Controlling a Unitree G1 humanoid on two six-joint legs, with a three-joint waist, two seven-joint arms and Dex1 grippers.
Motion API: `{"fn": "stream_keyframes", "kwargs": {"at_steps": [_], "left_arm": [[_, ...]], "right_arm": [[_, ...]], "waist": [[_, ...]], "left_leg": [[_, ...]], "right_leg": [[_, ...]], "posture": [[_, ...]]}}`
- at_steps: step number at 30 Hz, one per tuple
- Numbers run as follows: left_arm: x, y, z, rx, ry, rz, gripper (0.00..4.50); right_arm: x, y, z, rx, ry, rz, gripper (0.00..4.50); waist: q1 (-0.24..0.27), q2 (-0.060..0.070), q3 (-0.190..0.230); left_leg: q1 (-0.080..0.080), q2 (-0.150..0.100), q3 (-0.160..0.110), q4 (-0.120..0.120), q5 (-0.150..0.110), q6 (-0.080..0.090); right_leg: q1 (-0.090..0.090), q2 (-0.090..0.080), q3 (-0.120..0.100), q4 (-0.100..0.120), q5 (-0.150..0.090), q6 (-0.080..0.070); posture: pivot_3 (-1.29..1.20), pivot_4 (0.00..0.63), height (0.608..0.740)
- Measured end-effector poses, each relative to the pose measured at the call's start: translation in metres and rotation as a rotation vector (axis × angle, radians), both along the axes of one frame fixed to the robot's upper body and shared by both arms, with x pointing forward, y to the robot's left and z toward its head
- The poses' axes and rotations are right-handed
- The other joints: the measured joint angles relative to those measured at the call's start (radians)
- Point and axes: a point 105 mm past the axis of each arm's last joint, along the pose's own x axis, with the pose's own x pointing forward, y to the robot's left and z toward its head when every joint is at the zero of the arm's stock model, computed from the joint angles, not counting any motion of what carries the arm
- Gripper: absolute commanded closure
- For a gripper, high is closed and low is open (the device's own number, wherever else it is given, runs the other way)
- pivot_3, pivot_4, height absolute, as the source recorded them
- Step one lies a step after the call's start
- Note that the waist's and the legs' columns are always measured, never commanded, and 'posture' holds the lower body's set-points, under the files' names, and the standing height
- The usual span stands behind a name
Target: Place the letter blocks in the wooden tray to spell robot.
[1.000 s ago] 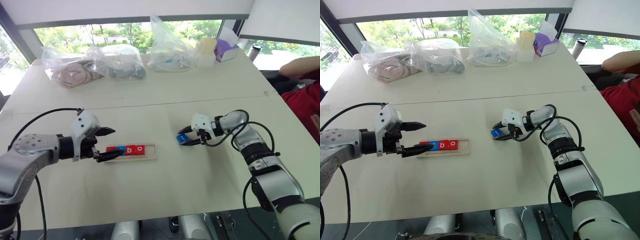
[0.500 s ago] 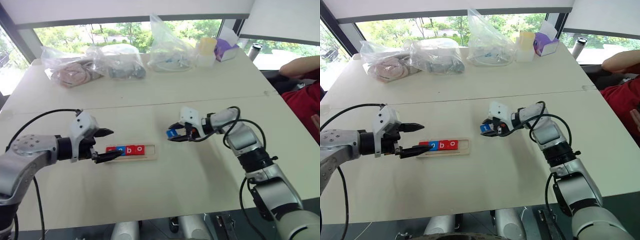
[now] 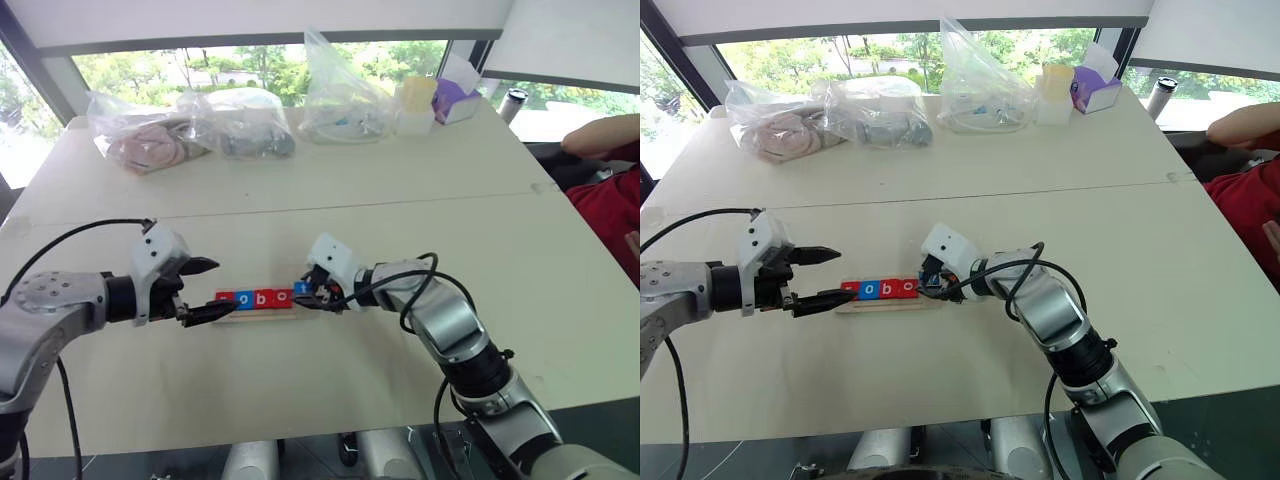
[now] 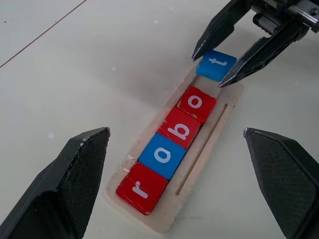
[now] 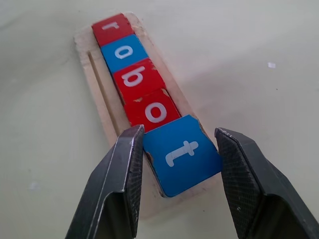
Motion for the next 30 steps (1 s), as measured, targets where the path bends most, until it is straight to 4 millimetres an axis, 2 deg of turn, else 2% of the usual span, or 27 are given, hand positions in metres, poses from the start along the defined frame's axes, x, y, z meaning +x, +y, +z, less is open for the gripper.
{"fn": "stream_keyframes", "kwargs": {"at_steps": [7,16,21,22,30], "left_arm": [[0.003,-0.001,0.002,-0.002,-0.007,-0.004,0.00],[0.003,-0.001,0.000,-0.003,-0.006,-0.011,0.00],[0.003,-0.002,-0.001,-0.002,-0.001,-0.016,0.00],[0.002,-0.002,-0.001,-0.003,0.001,-0.018,0.00],[0.004,-0.003,-0.001,-0.003,0.005,-0.023,0.00]], "right_arm": [[0.005,-0.003,-0.002,-0.005,-0.025,-0.027,2.86],[-0.011,0.009,-0.013,0.039,0.094,-0.009,2.86],[-0.010,0.009,-0.015,0.029,0.069,-0.022,0.30],[-0.009,0.009,-0.014,0.029,0.057,-0.026,0.05],[-0.002,0.012,0.002,0.082,-0.012,-0.021,0.05]], "waist": [[-0.003,0.000,0.000],[-0.003,0.000,0.000],[-0.003,0.000,0.000],[-0.003,0.000,0.000],[-0.003,0.000,0.000]], "left_leg": [[0.000,0.000,0.000,0.000,0.000,0.000],[0.000,0.000,0.000,0.000,0.000,0.000],[0.000,0.000,0.000,0.000,0.000,0.000],[0.000,0.000,0.000,-0.001,0.000,0.000],[0.000,0.000,0.000,-0.001,0.000,0.000]], "right_leg": [[0.000,0.000,0.000,0.000,0.000,0.000],[0.000,0.000,0.000,0.000,0.000,0.000],[0.000,0.000,0.000,0.000,0.000,0.000],[0.000,0.000,0.000,0.000,0.000,0.000],[0.000,0.000,0.000,0.000,0.000,0.001]], "posture": [[0.00,0.150,0.740],[0.00,0.150,0.740],[0.00,0.150,0.740],[0.00,0.150,0.740],[0.00,0.150,0.740]]}}
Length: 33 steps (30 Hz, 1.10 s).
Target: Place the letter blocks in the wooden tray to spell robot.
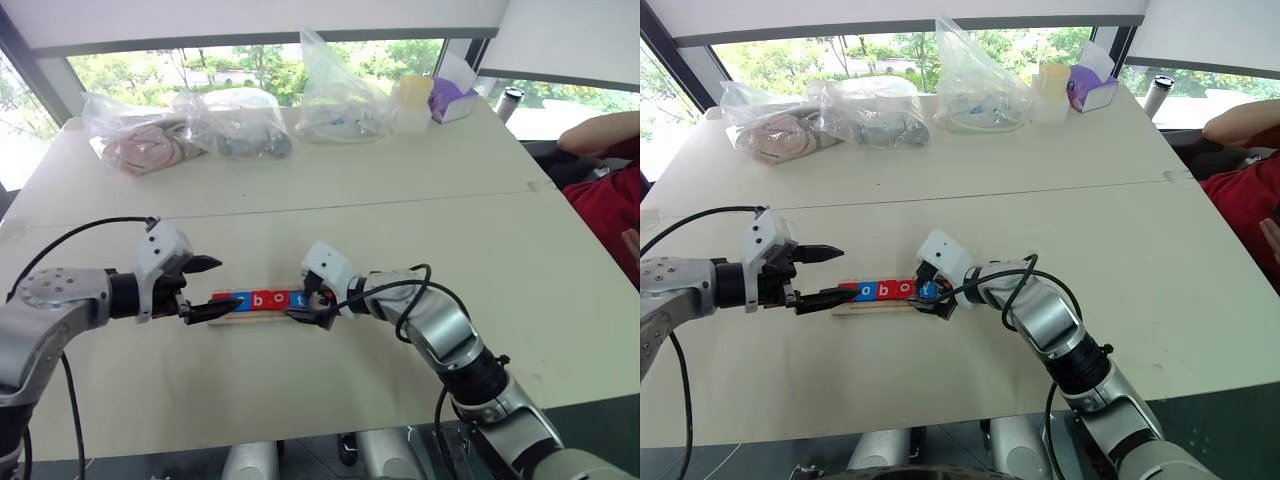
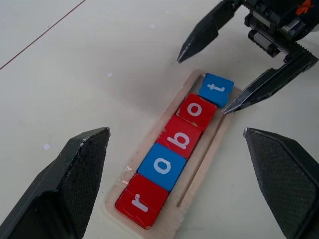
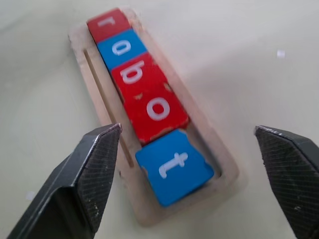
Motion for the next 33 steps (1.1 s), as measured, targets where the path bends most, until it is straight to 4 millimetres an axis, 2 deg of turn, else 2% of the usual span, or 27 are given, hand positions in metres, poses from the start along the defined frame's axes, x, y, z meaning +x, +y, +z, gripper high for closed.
{"fn": "stream_keyframes", "kwargs": {"at_steps": [4,8,11,15,33], "left_arm": [[0.000,0.000,0.001,0.001,-0.003,-0.001,0.00],[0.001,0.001,0.000,0.001,0.000,0.002,0.00],[0.002,0.003,-0.001,0.001,0.005,0.006,0.00],[0.003,0.001,0.002,0.002,-0.008,-0.012,0.00],[0.004,0.001,-0.001,0.005,0.006,-0.013,0.00]], "right_arm": [[0.000,-0.006,0.024,0.073,-0.042,0.045,0.05],[0.006,-0.031,0.040,0.043,-0.175,0.051,0.05],[0.008,-0.048,0.029,-0.104,-0.336,0.076,0.05],[0.003,-0.047,0.009,-0.144,-0.332,0.112,0.05],[0.009,-0.037,-0.008,-0.135,-0.351,0.112,0.05]], "waist": [[0.001,0.000,0.000],[0.004,0.000,0.000],[0.002,0.000,0.000],[-0.002,0.000,0.000],[0.000,0.000,0.000]], "left_leg": [[0.000,0.000,0.000,0.000,0.000,0.000],[0.000,0.000,0.000,0.000,0.000,0.000],[0.000,0.000,0.001,-0.001,0.000,0.000],[0.000,0.000,0.000,-0.001,0.000,0.000],[0.000,0.000,0.000,-0.001,0.000,0.000]], "right_leg": [[0.000,0.000,0.000,0.000,0.000,0.000],[0.000,0.000,0.000,-0.002,0.000,0.000],[0.000,0.000,0.000,-0.002,-0.001,0.000],[0.000,0.001,0.000,-0.002,0.000,0.000],[0.000,0.000,0.000,-0.002,0.000,0.000]], "posture": [[0.00,0.150,0.740],[0.00,0.150,0.740],[0.00,0.150,0.740],[0.00,0.150,0.740],[0.00,0.150,0.740]]}}
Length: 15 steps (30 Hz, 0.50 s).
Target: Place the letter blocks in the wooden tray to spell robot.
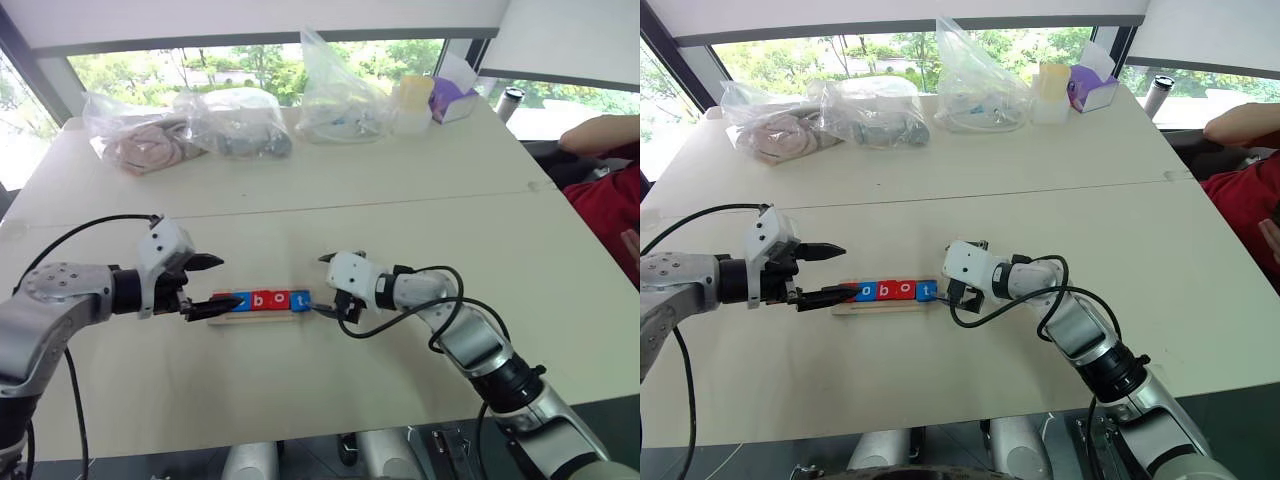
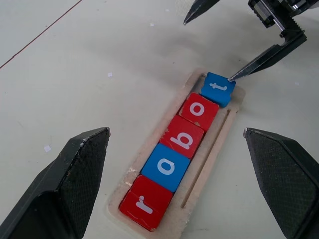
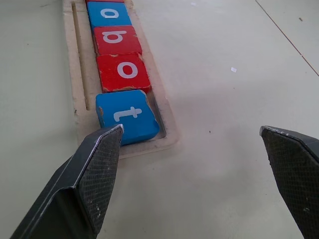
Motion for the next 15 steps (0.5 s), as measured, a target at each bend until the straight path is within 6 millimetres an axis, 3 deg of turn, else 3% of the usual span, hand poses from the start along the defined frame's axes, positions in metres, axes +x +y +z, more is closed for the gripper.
{"fn": "stream_keyframes", "kwargs": {"at_steps": [11,15], "left_arm": [[0.000,0.000,0.000,0.001,-0.001,0.005,0.00],[0.000,0.000,-0.001,0.001,0.000,0.005,0.00]], "right_arm": [[0.004,0.005,0.001,0.021,-0.007,-0.013,0.05],[-0.003,0.001,0.019,0.050,-0.022,0.023,0.05]], "waist": [[0.002,0.000,0.000],[0.003,0.000,0.000]], "left_leg": [[0.000,0.000,0.000,0.000,0.000,0.000],[0.000,0.000,0.000,0.000,0.000,0.000]], "right_leg": [[0.000,0.000,0.000,0.000,0.000,0.000],[0.000,0.000,0.000,0.000,0.001,0.001]], "posture": [[0.00,0.150,0.740],[0.00,0.150,0.740]]}}
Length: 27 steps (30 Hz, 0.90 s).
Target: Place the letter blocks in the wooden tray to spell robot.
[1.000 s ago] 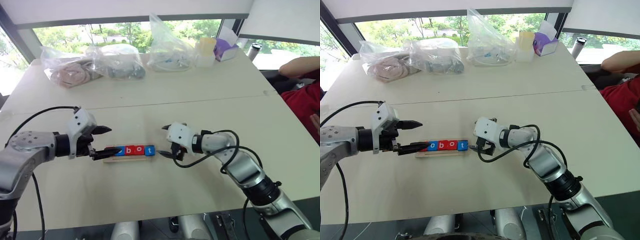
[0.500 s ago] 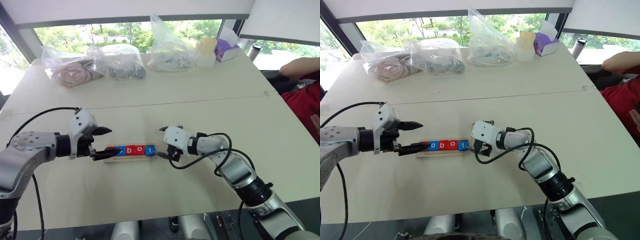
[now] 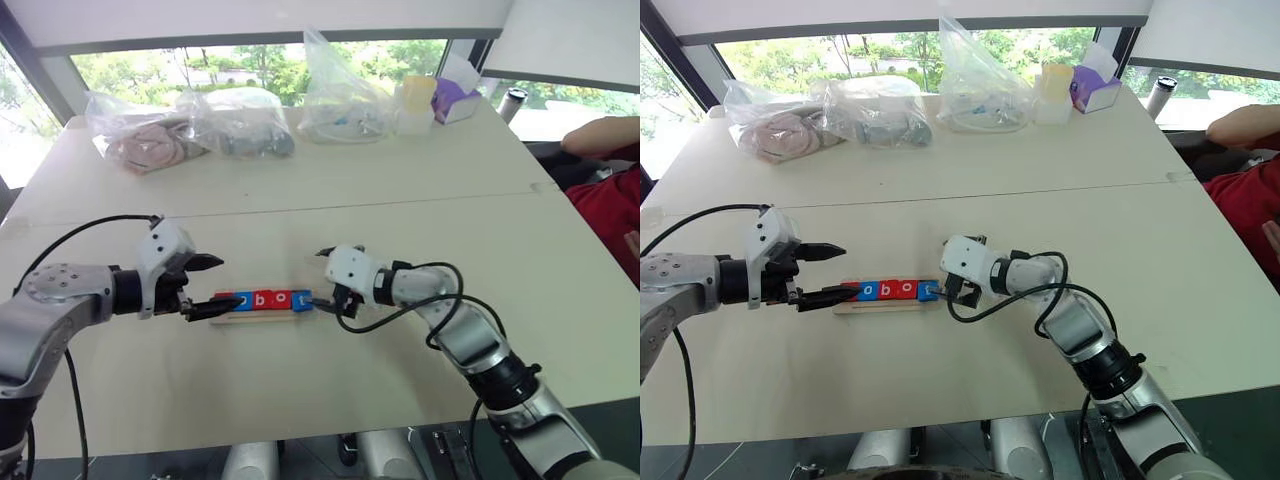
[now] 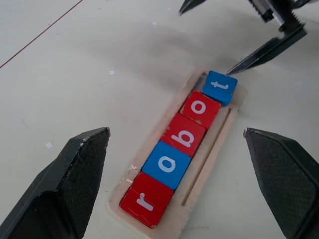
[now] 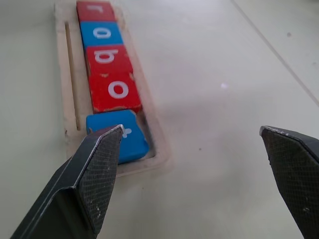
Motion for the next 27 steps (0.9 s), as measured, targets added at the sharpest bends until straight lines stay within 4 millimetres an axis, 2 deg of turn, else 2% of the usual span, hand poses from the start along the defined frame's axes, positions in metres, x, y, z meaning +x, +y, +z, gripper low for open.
{"fn": "stream_keyframes", "kwargs": {"at_steps": [3,9,18,23,27], "left_arm": [[0.000,0.000,0.000,-0.001,0.000,-0.001,0.00],[0.000,-0.001,0.000,-0.001,0.001,-0.002,0.00],[0.000,-0.001,0.000,-0.001,-0.001,-0.002,0.00],[0.001,0.000,0.000,0.001,-0.004,0.005,0.00],[0.001,0.000,-0.001,0.001,-0.004,0.009,0.00]], "right_arm": [[-0.009,0.001,0.004,0.006,0.006,0.041,0.05],[-0.016,-0.003,-0.008,-0.027,0.034,0.059,0.05],[-0.006,-0.004,-0.023,-0.071,0.014,0.053,0.05],[0.002,0.000,-0.022,-0.064,-0.009,0.046,0.05],[0.000,0.006,-0.022,-0.047,-0.010,0.057,0.05]], "waist": [[-0.001,0.000,0.000],[-0.001,0.000,0.000],[-0.002,0.000,0.000],[-0.001,0.000,0.000],[-0.001,0.000,0.000]], "left_leg": [[0.000,0.000,0.000,0.000,0.000,0.000],[0.000,0.000,0.000,0.000,0.000,0.000],[0.000,0.000,0.000,0.000,0.000,0.000],[0.000,0.000,0.000,0.000,0.000,0.000],[0.000,0.000,0.000,0.000,0.000,0.000]], "right_leg": [[0.000,0.000,0.000,0.000,0.000,0.000],[0.000,0.000,0.000,0.000,-0.001,-0.001],[0.000,0.000,0.000,0.000,-0.001,-0.001],[0.000,0.000,0.000,0.000,0.000,0.000],[0.000,0.000,0.000,0.000,0.000,0.000]], "posture": [[0.00,0.150,0.740],[0.00,0.150,0.740],[0.00,0.150,0.740],[0.00,0.150,0.740],[0.00,0.150,0.740]]}}
